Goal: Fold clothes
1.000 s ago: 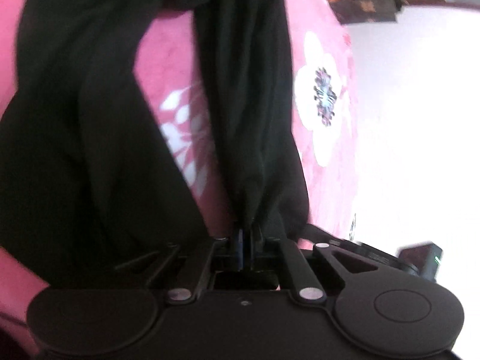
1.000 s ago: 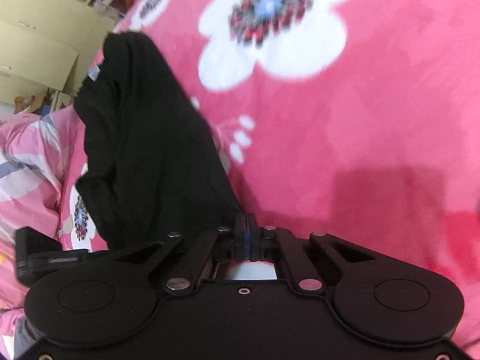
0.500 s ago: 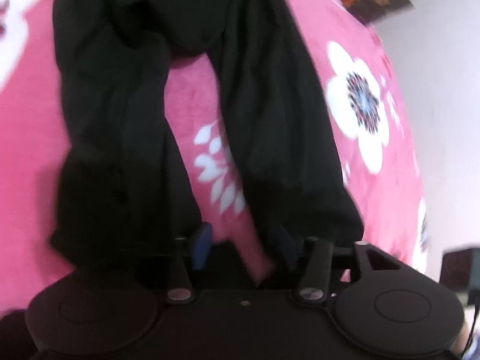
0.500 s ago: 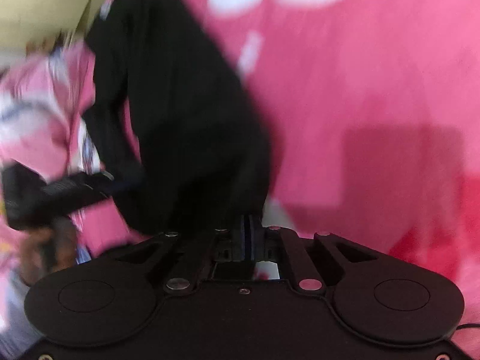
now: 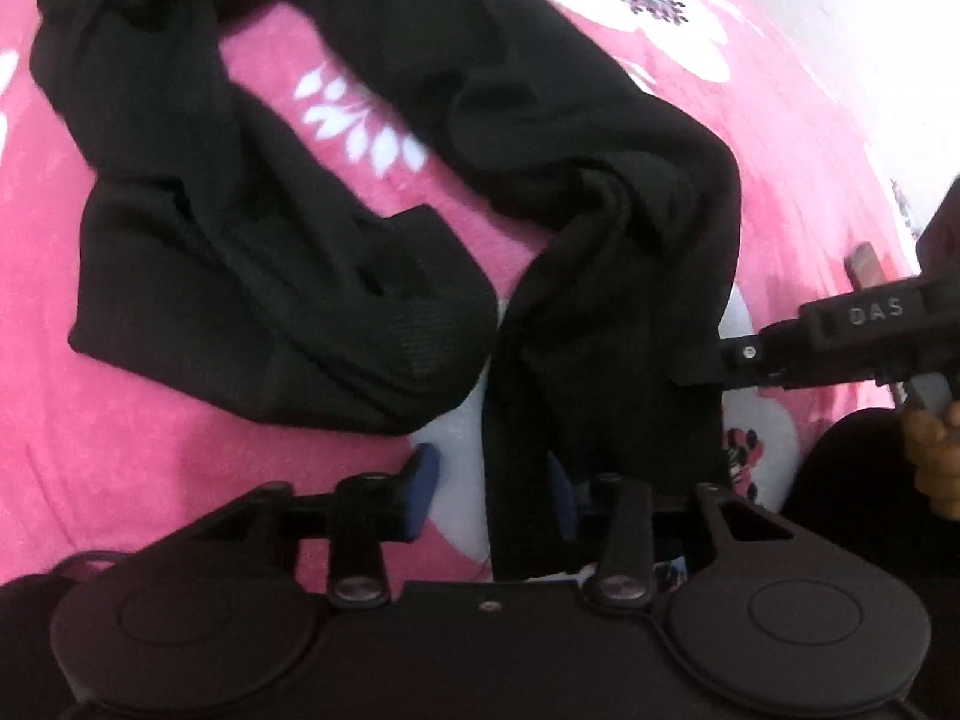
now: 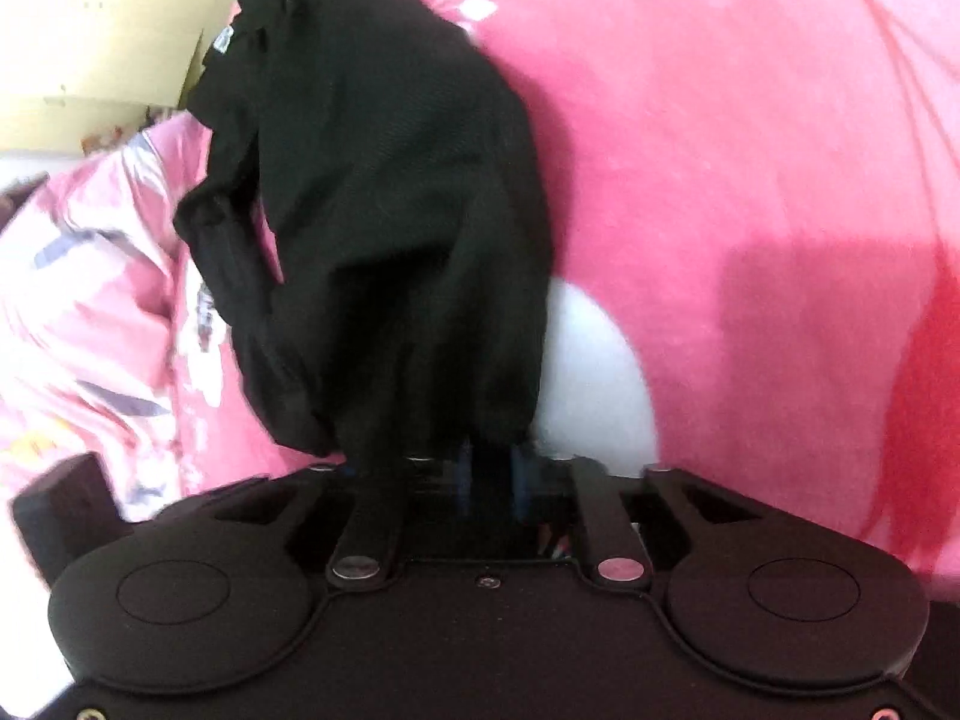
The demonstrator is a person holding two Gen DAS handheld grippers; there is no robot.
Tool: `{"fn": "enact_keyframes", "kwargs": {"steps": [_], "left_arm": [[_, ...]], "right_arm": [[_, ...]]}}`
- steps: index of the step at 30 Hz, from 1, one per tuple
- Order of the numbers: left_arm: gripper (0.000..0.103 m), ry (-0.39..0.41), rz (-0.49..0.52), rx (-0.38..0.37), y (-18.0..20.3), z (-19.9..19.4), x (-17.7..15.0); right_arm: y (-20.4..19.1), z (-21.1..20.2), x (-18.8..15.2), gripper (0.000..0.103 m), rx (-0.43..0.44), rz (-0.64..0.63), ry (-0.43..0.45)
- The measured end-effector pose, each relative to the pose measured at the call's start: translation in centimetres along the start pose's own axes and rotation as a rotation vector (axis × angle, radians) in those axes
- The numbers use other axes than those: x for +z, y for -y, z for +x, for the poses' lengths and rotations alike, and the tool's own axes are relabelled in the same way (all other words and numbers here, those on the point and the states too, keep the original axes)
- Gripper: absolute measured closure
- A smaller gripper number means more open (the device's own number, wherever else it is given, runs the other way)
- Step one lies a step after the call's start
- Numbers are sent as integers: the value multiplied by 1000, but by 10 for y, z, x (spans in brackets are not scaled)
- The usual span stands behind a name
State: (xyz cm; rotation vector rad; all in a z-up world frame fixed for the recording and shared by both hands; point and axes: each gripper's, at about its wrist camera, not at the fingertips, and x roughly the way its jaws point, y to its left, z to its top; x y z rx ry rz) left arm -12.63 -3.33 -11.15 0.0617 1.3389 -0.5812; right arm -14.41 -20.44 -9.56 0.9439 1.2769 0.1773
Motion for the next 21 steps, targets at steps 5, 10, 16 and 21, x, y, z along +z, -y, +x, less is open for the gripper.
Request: {"fn": "enact_keyframes", "kwargs": {"steps": [5,10,16,21], "left_arm": [[101,-43,-69,-154,-7,8,3],[101,-118,-168,-303,1,-3,-6],[101,-252,-250,-330,9,37,-25],[98,-322,-274,-293,24,64,-29]], "right_arm": [[-9,-11,0,100,-26,-8,18],[0,-58,2,100,-169,-35,80],[24,-74,-7,98,-269,-32,4],[47,-58,-4,98,-284,-10,-94]]}}
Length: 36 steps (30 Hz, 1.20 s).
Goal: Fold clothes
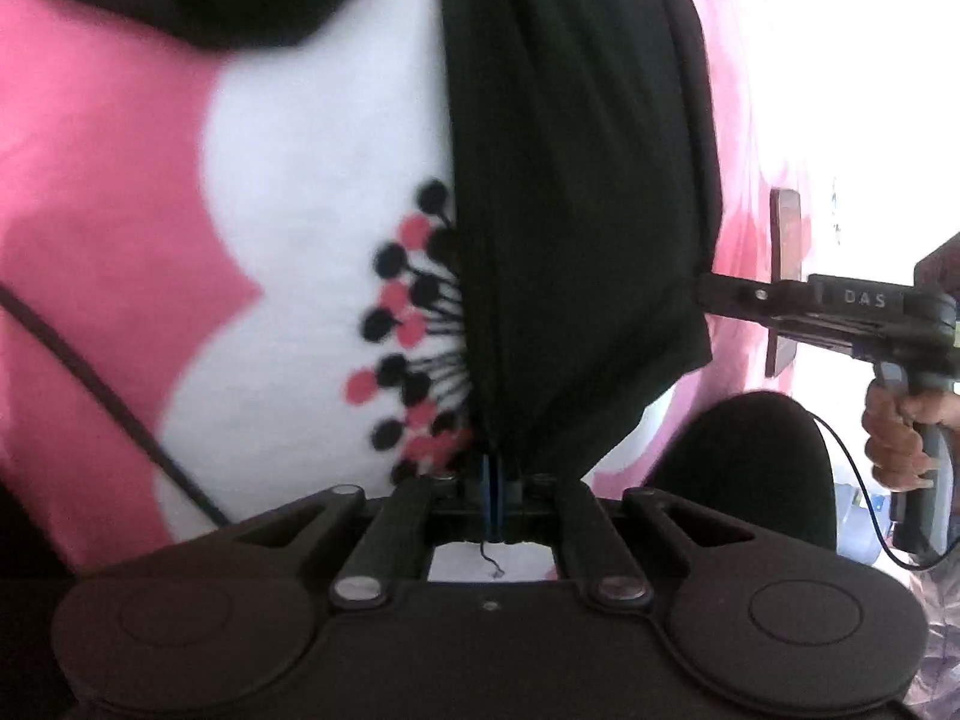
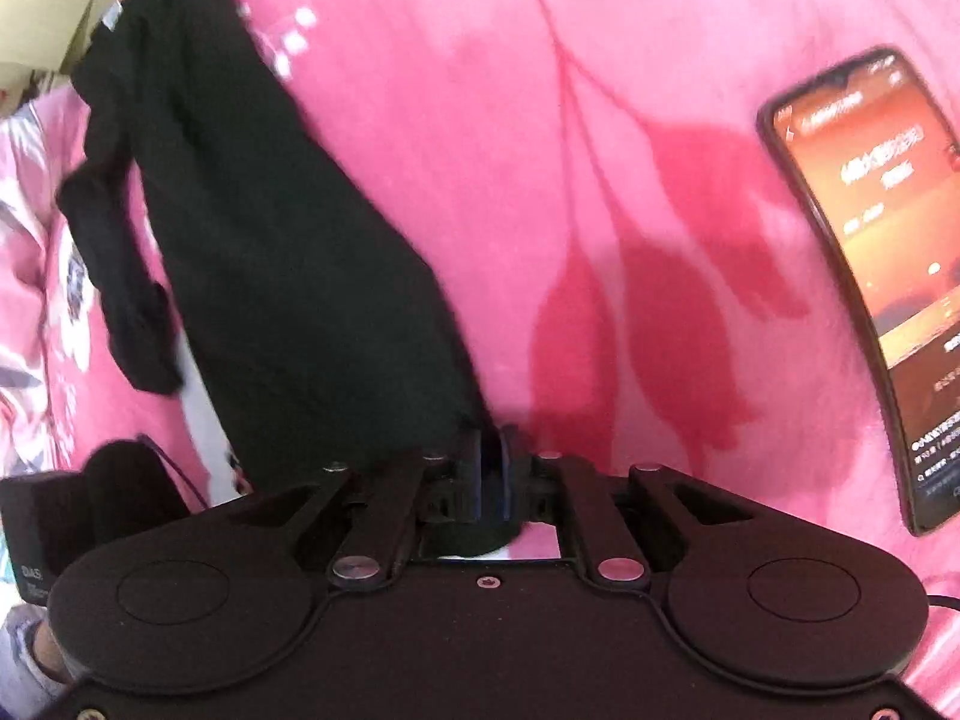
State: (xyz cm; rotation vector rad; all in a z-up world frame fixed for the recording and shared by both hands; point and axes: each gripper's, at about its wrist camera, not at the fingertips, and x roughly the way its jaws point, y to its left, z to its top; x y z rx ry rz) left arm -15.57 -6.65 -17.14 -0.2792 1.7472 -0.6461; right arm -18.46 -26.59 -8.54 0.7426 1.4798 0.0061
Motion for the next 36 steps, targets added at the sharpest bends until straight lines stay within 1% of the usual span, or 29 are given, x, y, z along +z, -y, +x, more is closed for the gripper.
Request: {"fn": "enact_keyframes", "kwargs": {"steps": [2,3,4,5,6,7,8,9,10,12,14,15,16,17,18,20,21,22,23,24,25,26,27,28,30,32,34,35,36], "left_arm": [[97,-1,7,20,6,0,0],[88,-3,2,23,8,1,1],[83,-34,7,23,12,2,0],[75,-69,22,27,16,1,-2],[70,-84,31,32,21,0,-3],[70,-107,40,54,25,-2,-6],[70,-102,55,68,28,-6,-9],[71,-86,67,73,30,-10,-9],[71,-34,84,87,33,-21,-6],[72,55,66,85,35,-33,4],[72,205,30,92,35,-47,26],[72,254,19,100,35,-49,35],[72,278,3,103,33,-46,43],[74,281,5,106,33,-42,48],[80,281,8,110,34,-37,54],[81,320,21,121,36,-27,60],[82,335,-8,110,32,-23,63],[84,348,-42,98,28,-18,66],[89,357,-91,69,21,-17,69],[99,351,-106,49,19,-15,71],[99,344,-117,32,18,-13,74],[100,339,-132,18,14,-17,75],[101,341,-138,2,14,-18,74],[101,344,-141,-14,13,-19,73],[101,342,-144,-19,13,-24,71],[101,325,-149,-18,13,-27,65],[102,310,-153,-14,12,-30,58],[102,303,-158,-12,11,-31,55],[102,297,-165,-7,6,-34,53]], "right_arm": [[1,-1,5,93,-1,-7,-12],[1,-5,5,87,-22,-16,-3],[1,-9,6,80,-44,-25,8],[1,-13,7,78,-67,-35,19],[1,-19,7,74,-125,-52,40],[-2,-22,7,74,-168,-60,50],[1,-28,6,74,-239,-71,71],[7,-34,6,74,-273,-67,86],[10,-35,6,73,-272,-55,89],[22,-35,5,73,-180,25,74],[18,-30,2,72,-134,27,74],[14,-27,1,72,-124,16,75],[4,-22,1,72,-108,-4,81],[-7,-15,5,73,-84,-22,98],[-20,-8,12,72,-83,-46,107],[-36,-1,27,72,-106,-101,128],[-47,2,37,72,-120,-143,147],[-50,3,43,72,-116,-154,154],[-55,4,53,72,-89,-158,162],[-58,7,62,71,-56,-151,171],[-59,9,66,71,-41,-149,174],[-64,13,69,71,-45,-165,178],[-69,18,73,75,-51,-182,183],[-69,16,74,87,-59,-193,190],[-72,15,69,103,-87,-209,218],[-72,14,65,103,-100,-198,236],[-68,10,61,103,-171,-201,267],[-47,-2,64,103,-178,-182,268],[-33,-12,66,103,-180,-159,271]]}}
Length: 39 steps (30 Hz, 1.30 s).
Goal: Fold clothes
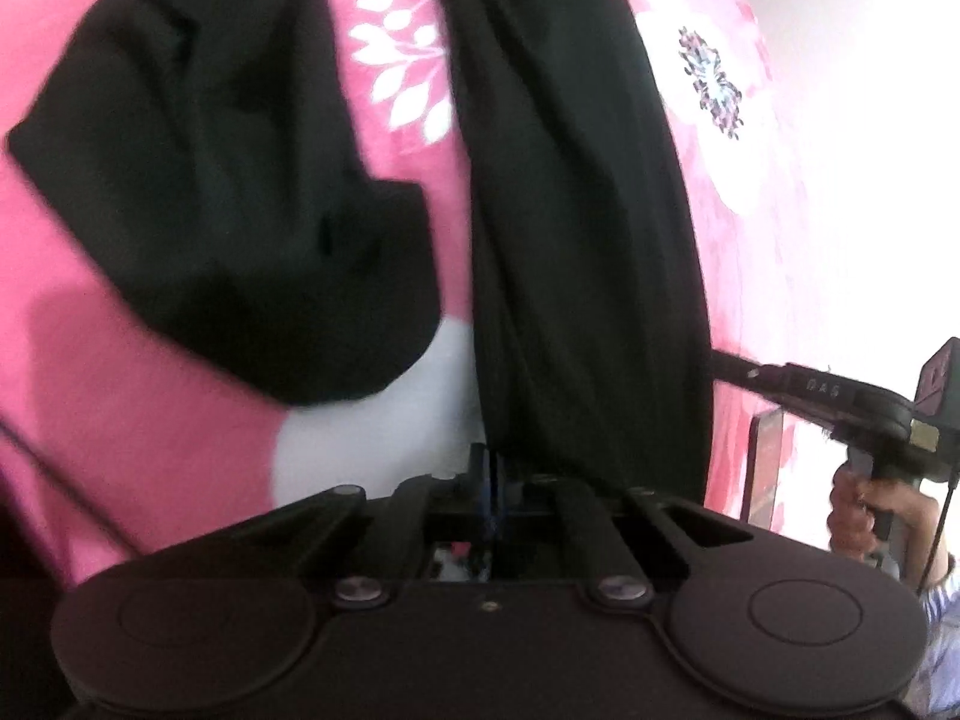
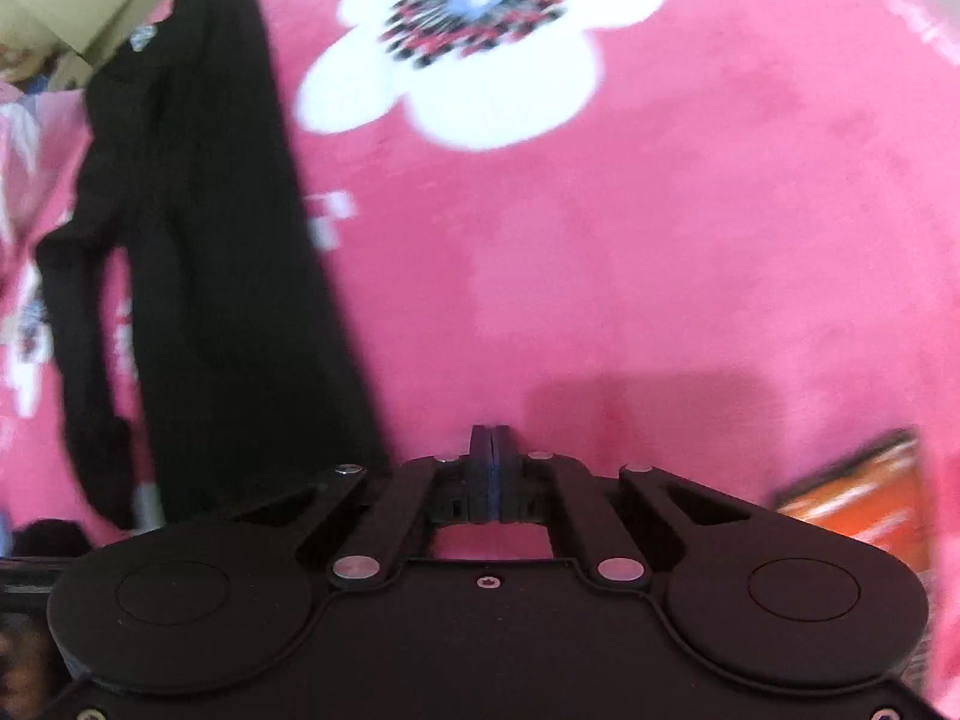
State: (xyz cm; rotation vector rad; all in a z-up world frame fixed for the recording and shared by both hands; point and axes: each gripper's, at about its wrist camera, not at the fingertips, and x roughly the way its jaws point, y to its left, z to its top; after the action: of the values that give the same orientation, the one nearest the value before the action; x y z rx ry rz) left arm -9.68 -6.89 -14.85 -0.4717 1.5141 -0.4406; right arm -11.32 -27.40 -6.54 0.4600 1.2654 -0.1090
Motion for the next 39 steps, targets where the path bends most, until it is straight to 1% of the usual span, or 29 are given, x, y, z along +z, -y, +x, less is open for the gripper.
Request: {"fn": "enact_keyframes", "kwargs": {"steps": [2,4,7,8,9,11,13,14,15,16,17,18,19,20,22,24,25,26,27,29,30,31,32,33,34,35,36,37,39], "left_arm": [[102,-35,-32,15,-14,-1,-8],[101,-95,-66,13,-29,4,-15],[101,-124,-84,7,-31,7,-23],[100,-127,-65,18,-27,3,-23],[98,-115,-30,33,-18,-8,-22],[98,-21,64,46,1,-38,-17],[97,63,79,50,3,-58,-2],[94,104,84,51,4,-67,6],[93,146,89,52,5,-76,13],[93,187,94,54,6,-86,21],[93,201,89,48,5,-88,25],[93,213,86,39,4,-91,31],[93,225,84,30,3,-94,37],[91,242,83,31,0,-98,41],[87,262,51,50,-11,-103,45],[85,275,21,70,-20,-108,47],[85,279,-9,98,-30,-112,46],[85,280,-29,120,-35,-118,47],[85,284,-44,136,-41,-123,45],[85,299,-77,166,-53,-132,40],[85,310,-99,181,-57,-137,34],[85,322,-122,196,-61,-142,27],[85,336,-147,213,-63,-149,19],[85,350,-172,230,-65,-157,10],[85,368,-191,240,-64,-164,4],[85,387,-209,249,-63,-171,-2],[81,400,-206,247,-59,-178,-4],[78,411,-199,245,-55,-186,-6],[59,417,-156,251,-55,-183,9]], "right_arm": [[26,-11,3,103,-12,49,4],[40,-16,3,103,10,118,13],[33,-13,6,103,68,144,11],[22,-13,8,103,99,123,15],[10,-13,9,101,132,100,19],[-20,-9,15,100,213,40,18],[-56,-1,19,98,297,-35,5],[-74,2,19,96,327,-72,-2],[-86,8,18,93,331,-102,-6],[-93,12,19,93,329,-124,-5],[-105,23,18,92,316,-168,3],[-112,36,15,93,273,-201,0],[-112,40,13,96,261,-202,3],[-106,39,7,96,266,-167,22],[-97,29,-6,96,263,-122,2],[-86,15,-32,96,207,-157,-47],[-84,12,-37,96,197,-161,-62],[-80,10,-47,96,173,-166,-116],[-75,7,-56,96,145,-168,-196],[-72,2,-60,95,117,-177,-275],[-75,-6,-58,93,83,-214,-298],[-78,-12,-56,92,74,-239,-292],[-87,-22,-50,92,84,-293,-256],[-96,-28,-42,92,118,-327,-225],[-105,-33,-35,89,154,-357,-196],[-119,-32,-24,86,224,-380,-181],[-134,-30,-13,84,298,-403,-167],[-140,-29,-9,84,325,-407,-177],[-147,-30,-2,84,409,-378,-228]]}}
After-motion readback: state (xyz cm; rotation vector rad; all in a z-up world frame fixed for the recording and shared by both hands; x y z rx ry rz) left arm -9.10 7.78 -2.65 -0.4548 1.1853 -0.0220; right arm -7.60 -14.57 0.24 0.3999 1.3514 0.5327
